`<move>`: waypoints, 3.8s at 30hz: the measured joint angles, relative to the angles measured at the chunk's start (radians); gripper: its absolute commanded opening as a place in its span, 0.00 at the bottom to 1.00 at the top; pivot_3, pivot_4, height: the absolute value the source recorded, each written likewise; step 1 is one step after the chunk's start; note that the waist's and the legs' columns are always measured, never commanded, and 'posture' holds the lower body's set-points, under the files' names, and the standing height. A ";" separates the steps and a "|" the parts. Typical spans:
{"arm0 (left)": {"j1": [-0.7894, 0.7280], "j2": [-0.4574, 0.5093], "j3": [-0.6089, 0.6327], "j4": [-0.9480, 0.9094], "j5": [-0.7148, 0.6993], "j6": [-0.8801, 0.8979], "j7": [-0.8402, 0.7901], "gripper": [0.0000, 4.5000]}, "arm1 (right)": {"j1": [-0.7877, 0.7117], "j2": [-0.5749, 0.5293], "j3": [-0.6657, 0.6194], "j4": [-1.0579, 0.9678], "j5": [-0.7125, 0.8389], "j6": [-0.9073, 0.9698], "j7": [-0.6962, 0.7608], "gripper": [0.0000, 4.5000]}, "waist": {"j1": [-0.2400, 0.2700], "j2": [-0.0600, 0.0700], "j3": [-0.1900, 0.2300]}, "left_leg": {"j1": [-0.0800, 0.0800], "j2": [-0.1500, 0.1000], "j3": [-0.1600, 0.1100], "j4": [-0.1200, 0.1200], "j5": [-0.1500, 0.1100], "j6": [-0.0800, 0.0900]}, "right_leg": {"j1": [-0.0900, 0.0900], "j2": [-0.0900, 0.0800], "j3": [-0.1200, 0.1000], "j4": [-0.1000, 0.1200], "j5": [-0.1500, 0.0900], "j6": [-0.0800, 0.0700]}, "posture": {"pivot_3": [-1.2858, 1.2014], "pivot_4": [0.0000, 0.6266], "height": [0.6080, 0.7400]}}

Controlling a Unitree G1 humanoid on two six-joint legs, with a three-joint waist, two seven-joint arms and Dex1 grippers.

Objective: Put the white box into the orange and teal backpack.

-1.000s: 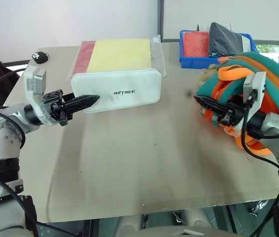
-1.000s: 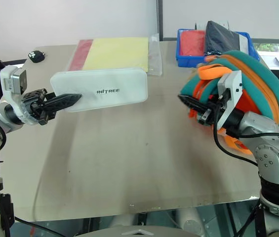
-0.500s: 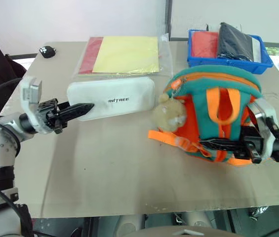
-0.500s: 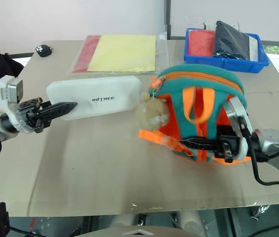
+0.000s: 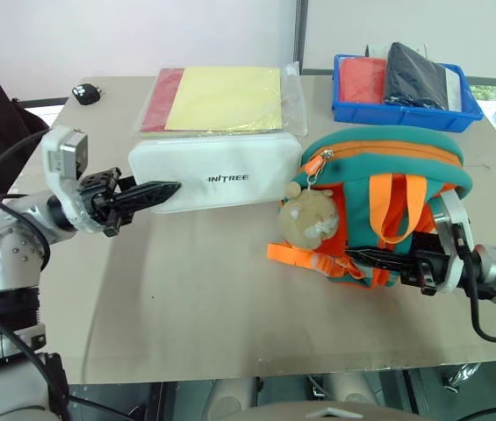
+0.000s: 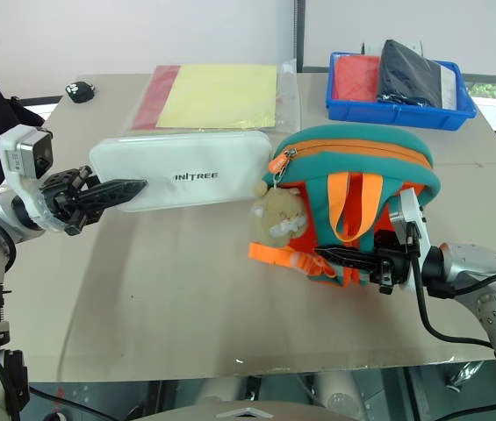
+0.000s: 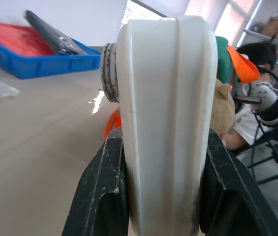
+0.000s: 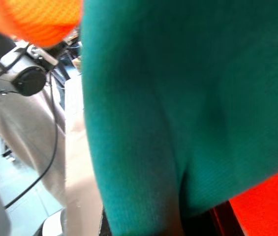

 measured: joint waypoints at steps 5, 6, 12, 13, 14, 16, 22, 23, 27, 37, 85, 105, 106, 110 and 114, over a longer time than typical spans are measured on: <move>-0.070 -0.068 -0.092 0.044 0.138 -0.196 -0.002 0.23 | -0.016 0.028 0.011 -0.004 -0.002 -0.003 -0.028 0.02 | 0.013 0.000 0.000 | 0.000 -0.001 -0.001 0.002 0.000 0.000 | 0.001 -0.001 -0.001 0.000 0.000 0.000 | 0.52 0.24 1.00; -0.105 -0.110 -0.118 0.069 0.181 -0.263 0.015 0.23 | -0.020 0.032 0.013 -0.004 0.001 -0.003 -0.033 0.02 | 0.021 0.000 0.000 | 0.000 -0.001 -0.001 0.003 0.000 0.000 | 0.002 -0.001 -0.001 0.001 0.000 0.000 | 0.52 0.24 1.00; -0.170 -0.163 -0.180 0.107 0.233 -0.358 -0.019 0.23 | -0.034 0.045 0.029 -0.013 0.015 -0.003 -0.052 0.02 | 0.022 -0.001 0.000 | 0.000 -0.001 0.000 0.003 0.000 0.000 | 0.001 0.000 -0.001 0.001 0.000 0.000 | 0.52 0.24 1.00; -0.166 -0.151 -0.192 0.100 0.232 -0.358 -0.047 0.23 | -0.031 0.045 0.029 -0.014 0.016 -0.003 -0.054 0.02 | 0.020 -0.001 0.000 | 0.000 -0.001 0.000 0.002 0.000 0.000 | 0.001 0.001 -0.001 0.000 0.000 0.000 | 0.52 0.24 1.00; -0.162 -0.131 -0.209 0.087 0.231 -0.358 -0.086 0.23 | -0.025 0.045 0.029 -0.018 0.019 -0.003 -0.055 0.02 | 0.018 -0.001 0.000 | 0.000 -0.001 -0.001 0.002 0.000 0.000 | 0.001 0.001 -0.001 -0.001 0.000 0.000 | 0.52 0.24 1.00; -0.162 -0.107 -0.231 0.077 0.223 -0.354 -0.118 0.23 | -0.021 0.045 0.029 -0.024 0.020 -0.003 -0.057 0.02 | 0.015 -0.001 0.000 | 0.000 -0.001 -0.001 0.002 0.000 0.000 | 0.001 0.000 -0.001 -0.001 0.000 0.000 | 0.52 0.24 1.00; -0.267 -0.090 -0.342 0.142 0.239 -0.399 -0.152 0.23 | -0.011 0.053 0.036 -0.031 0.016 -0.004 -0.072 0.02 | 0.020 -0.001 0.000 | 0.000 -0.002 -0.001 0.004 0.000 0.000 | 0.002 0.003 -0.002 0.002 0.000 0.000 | 0.52 0.24 1.00; -0.292 -0.110 -0.356 0.163 0.257 -0.421 -0.156 0.23 | -0.014 0.058 0.041 -0.031 0.012 -0.005 -0.075 0.02 | 0.023 -0.001 0.000 | 0.000 -0.003 -0.001 0.004 0.000 0.000 | 0.002 0.004 -0.003 0.003 0.000 0.000 | 0.52 0.24 1.00; -0.325 -0.148 -0.404 0.193 0.262 -0.433 -0.155 0.23 | -0.019 0.063 0.051 -0.031 0.002 -0.007 -0.076 0.02 | 0.023 -0.001 0.000 | 0.000 -0.003 -0.001 0.004 0.000 0.000 | 0.002 0.004 -0.002 0.003 0.000 0.000 | 0.52 0.24 1.00; -0.401 -0.305 -0.474 0.238 0.334 -0.430 -0.106 0.23 | -0.014 0.079 0.069 -0.039 -0.012 -0.022 -0.098 0.02 | 0.005 -0.001 0.000 | -0.001 -0.003 -0.002 0.005 0.000 0.000 | 0.002 0.003 -0.003 0.003 0.000 0.000 | 0.52 0.24 1.00; -0.213 -0.396 -0.078 -0.303 -0.237 0.431 0.616 0.99 | -0.067 0.144 0.113 0.002 -0.087 -0.066 -0.130 0.00 | -0.002 0.000 0.000 | 0.000 -0.002 -0.005 0.012 0.000 0.000 | 0.003 0.001 0.002 0.006 0.001 0.002 | 0.52 0.24 1.00; -0.107 -0.243 -0.352 -0.298 0.266 -0.127 0.432 0.90 | -0.065 0.165 0.124 0.002 -0.093 -0.071 -0.142 0.00 | 0.002 0.000 0.000 | 0.000 -0.003 -0.003 0.010 0.000 0.000 | 0.002 0.002 0.004 0.003 0.003 0.002 | 0.52 0.24 1.00; -0.107 -0.239 -0.353 -0.298 0.270 -0.127 0.429 0.88 | -0.065 0.165 0.124 0.003 -0.093 -0.071 -0.142 0.00 | 0.002 0.000 0.000 | 0.001 -0.003 -0.003 0.010 0.000 0.000 | 0.002 0.002 0.004 0.004 0.003 0.002 | 0.52 0.24 1.00; -0.112 -0.298 -0.338 -0.253 0.262 -0.128 0.456 0.50 | -0.065 0.165 0.124 0.002 -0.095 -0.072 -0.144 0.00 | 0.003 0.000 0.000 | 0.000 -0.003 -0.004 0.010 0.000 0.000 | 0.003 0.002 0.004 0.004 0.003 0.002 | 0.52 0.24 1.00; -0.117 -0.307 -0.298 -0.254 0.210 -0.093 0.472 0.13 | -0.065 0.166 0.124 0.002 -0.096 -0.072 -0.145 0.00 | -0.001 0.000 0.000 | 0.001 -0.003 -0.004 0.010 0.000 0.000 | 0.002 0.002 0.004 0.004 0.003 0.002 | 0.52 0.24 1.00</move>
